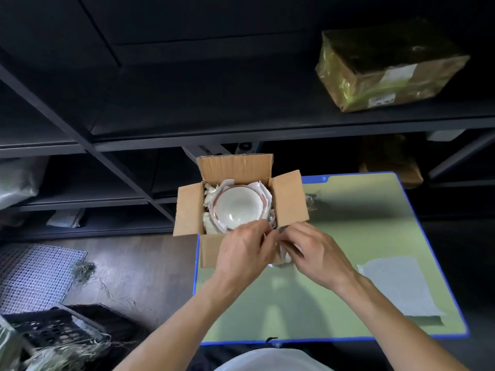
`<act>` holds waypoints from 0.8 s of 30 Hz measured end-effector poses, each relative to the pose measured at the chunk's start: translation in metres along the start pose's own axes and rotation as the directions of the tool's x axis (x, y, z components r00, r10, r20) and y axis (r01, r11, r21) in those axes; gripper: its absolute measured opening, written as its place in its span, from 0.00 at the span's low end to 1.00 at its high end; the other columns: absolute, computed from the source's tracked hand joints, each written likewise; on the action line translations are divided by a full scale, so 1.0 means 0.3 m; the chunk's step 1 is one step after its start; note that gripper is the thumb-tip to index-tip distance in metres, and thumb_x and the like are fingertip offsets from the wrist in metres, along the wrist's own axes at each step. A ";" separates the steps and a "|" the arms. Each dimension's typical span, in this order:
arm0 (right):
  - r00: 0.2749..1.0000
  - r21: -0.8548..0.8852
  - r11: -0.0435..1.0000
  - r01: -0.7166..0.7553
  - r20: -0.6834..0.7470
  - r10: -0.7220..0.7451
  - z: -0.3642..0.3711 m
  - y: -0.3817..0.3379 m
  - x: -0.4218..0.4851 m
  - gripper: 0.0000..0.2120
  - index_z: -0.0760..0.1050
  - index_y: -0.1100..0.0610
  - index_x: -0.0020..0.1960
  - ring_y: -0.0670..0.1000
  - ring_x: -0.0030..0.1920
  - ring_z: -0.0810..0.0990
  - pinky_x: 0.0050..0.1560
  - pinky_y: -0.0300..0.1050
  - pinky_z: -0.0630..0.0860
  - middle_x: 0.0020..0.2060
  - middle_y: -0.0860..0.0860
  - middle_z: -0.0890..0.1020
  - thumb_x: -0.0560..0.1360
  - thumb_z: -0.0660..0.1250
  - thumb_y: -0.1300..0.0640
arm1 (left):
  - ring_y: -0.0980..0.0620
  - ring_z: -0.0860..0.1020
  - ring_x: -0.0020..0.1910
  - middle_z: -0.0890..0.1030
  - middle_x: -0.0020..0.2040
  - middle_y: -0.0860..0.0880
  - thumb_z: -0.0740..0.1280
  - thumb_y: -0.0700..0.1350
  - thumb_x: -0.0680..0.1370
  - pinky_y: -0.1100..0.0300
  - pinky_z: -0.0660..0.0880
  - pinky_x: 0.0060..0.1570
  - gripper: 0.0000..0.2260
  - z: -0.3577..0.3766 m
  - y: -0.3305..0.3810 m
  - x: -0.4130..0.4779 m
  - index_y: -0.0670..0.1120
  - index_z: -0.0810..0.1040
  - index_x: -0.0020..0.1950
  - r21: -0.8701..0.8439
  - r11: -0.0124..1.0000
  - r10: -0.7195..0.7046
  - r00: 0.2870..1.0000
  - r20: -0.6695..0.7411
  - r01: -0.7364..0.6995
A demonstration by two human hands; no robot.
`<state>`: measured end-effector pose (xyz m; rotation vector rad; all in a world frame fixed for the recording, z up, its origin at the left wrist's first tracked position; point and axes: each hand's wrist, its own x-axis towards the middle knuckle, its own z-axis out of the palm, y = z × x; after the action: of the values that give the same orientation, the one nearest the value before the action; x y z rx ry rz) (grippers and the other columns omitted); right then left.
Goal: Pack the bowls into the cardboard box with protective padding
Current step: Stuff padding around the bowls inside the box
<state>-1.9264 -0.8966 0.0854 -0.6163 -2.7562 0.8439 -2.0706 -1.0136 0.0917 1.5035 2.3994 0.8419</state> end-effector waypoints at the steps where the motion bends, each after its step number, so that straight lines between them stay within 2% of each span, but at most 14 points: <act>1: 1.000 -0.009 1.000 -0.019 0.025 0.019 -0.009 0.035 -0.028 0.03 0.76 0.48 0.48 0.47 0.46 0.75 0.39 0.41 0.71 0.42 0.41 0.74 0.78 0.66 0.56 | 0.49 0.73 0.32 0.75 0.32 0.51 0.61 0.53 0.80 0.50 0.69 0.30 0.13 0.027 0.022 -0.015 0.49 0.72 0.39 0.001 1.000 0.023 0.999 0.022 -0.023; 4: 0.992 -0.044 0.994 -0.104 0.070 0.107 -0.024 0.142 -0.102 0.07 0.76 0.44 0.48 0.46 0.45 0.75 0.38 0.39 0.68 0.41 0.38 0.73 0.77 0.67 0.57 | 0.46 0.76 0.34 0.78 0.34 0.50 0.58 0.55 0.80 0.49 0.71 0.31 0.13 0.115 0.066 -0.056 0.49 0.73 0.41 0.032 0.998 0.050 0.989 0.142 -0.055; 7: 0.969 -0.088 0.975 -0.203 0.127 0.214 -0.016 0.237 -0.143 0.07 0.78 0.46 0.52 0.49 0.51 0.78 0.43 0.45 0.74 0.47 0.42 0.79 0.78 0.65 0.57 | 0.43 0.77 0.37 0.79 0.38 0.49 0.58 0.52 0.81 0.47 0.73 0.35 0.11 0.198 0.111 -0.089 0.49 0.71 0.41 0.027 0.997 0.057 0.959 0.278 -0.067; 9: 0.950 -0.103 0.960 -0.260 0.149 0.274 -0.002 0.282 -0.151 0.08 0.79 0.49 0.56 0.49 0.53 0.78 0.47 0.46 0.75 0.52 0.43 0.79 0.79 0.64 0.56 | 0.42 0.79 0.43 0.80 0.46 0.48 0.57 0.50 0.82 0.48 0.74 0.40 0.10 0.244 0.142 -0.096 0.49 0.76 0.48 0.058 0.997 0.036 0.940 0.340 -0.059; 12: 0.937 -0.088 0.955 -0.284 0.187 0.296 0.016 0.308 -0.140 0.13 0.76 0.49 0.63 0.48 0.56 0.78 0.50 0.45 0.73 0.57 0.45 0.78 0.79 0.65 0.56 | 0.43 0.79 0.50 0.77 0.58 0.46 0.57 0.49 0.82 0.52 0.72 0.44 0.12 0.303 0.170 -0.088 0.46 0.73 0.62 0.177 0.984 -0.103 0.914 0.392 0.035; 16: 0.923 -0.076 0.959 -0.275 0.260 0.285 0.071 0.316 -0.081 0.22 0.70 0.46 0.71 0.52 0.60 0.74 0.52 0.49 0.74 0.57 0.50 0.74 0.78 0.66 0.52 | 0.42 0.81 0.52 0.76 0.60 0.43 0.58 0.49 0.82 0.54 0.71 0.44 0.13 0.342 0.164 -0.072 0.43 0.68 0.64 0.277 0.945 -0.283 0.864 0.417 0.176; 20: 0.931 -0.152 0.968 -0.200 0.279 0.236 0.148 0.317 -0.011 0.19 0.72 0.51 0.67 0.56 0.57 0.74 0.46 0.50 0.74 0.51 0.52 0.72 0.77 0.66 0.53 | 0.40 0.81 0.54 0.74 0.63 0.41 0.59 0.50 0.82 0.51 0.75 0.48 0.17 0.350 0.152 -0.074 0.42 0.67 0.66 0.322 0.914 -0.379 0.804 0.458 0.248; 24: 0.941 -0.172 0.973 -0.157 0.275 0.200 0.174 0.322 0.000 0.13 0.74 0.55 0.60 0.58 0.53 0.75 0.43 0.51 0.74 0.48 0.53 0.74 0.76 0.66 0.58 | 0.39 0.81 0.52 0.63 0.74 0.39 0.56 0.51 0.83 0.51 0.75 0.48 0.26 0.353 0.149 -0.080 0.41 0.56 0.77 0.390 0.892 -0.405 0.789 0.462 0.230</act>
<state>-1.9099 -0.8495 -0.0123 -0.8437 -3.0877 0.8308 -1.9785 -0.9814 0.0262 1.1484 2.3050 -0.0542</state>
